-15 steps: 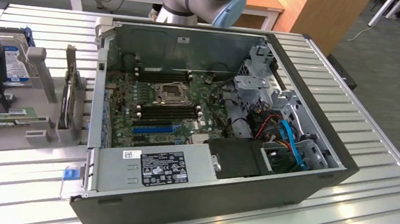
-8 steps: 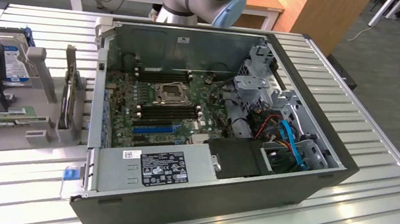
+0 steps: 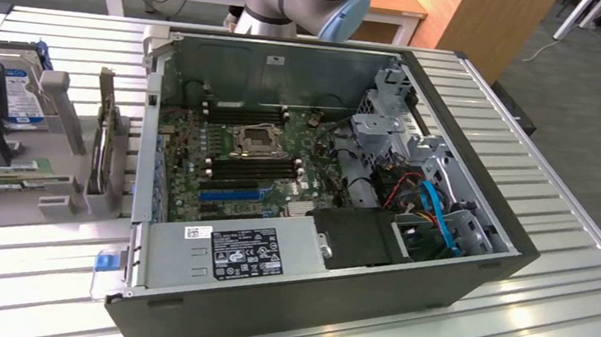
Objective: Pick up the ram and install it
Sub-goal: 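Pick up the ram and move it above insertion slot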
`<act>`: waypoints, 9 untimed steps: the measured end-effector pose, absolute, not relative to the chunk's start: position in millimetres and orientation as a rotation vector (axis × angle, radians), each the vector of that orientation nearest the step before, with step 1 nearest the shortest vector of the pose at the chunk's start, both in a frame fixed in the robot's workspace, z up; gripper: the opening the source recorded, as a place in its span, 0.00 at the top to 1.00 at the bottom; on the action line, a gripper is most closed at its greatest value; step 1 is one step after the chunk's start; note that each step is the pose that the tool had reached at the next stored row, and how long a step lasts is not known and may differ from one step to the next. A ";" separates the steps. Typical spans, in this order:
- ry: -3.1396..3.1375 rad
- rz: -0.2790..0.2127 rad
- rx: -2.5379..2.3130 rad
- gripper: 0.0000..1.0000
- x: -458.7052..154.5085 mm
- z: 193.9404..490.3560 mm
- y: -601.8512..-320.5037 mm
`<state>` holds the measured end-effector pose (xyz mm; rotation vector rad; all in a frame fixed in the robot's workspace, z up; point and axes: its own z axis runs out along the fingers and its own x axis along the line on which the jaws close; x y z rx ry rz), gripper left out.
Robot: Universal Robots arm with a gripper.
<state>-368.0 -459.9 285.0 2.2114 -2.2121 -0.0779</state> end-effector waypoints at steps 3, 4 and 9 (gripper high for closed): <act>-2.212 -0.078 2.212 0.89 -368.0 286.7 -459.9; -2.212 -0.078 2.212 0.89 -367.9 287.1 -459.9; -2.212 -0.078 2.212 0.89 -367.9 289.6 -459.9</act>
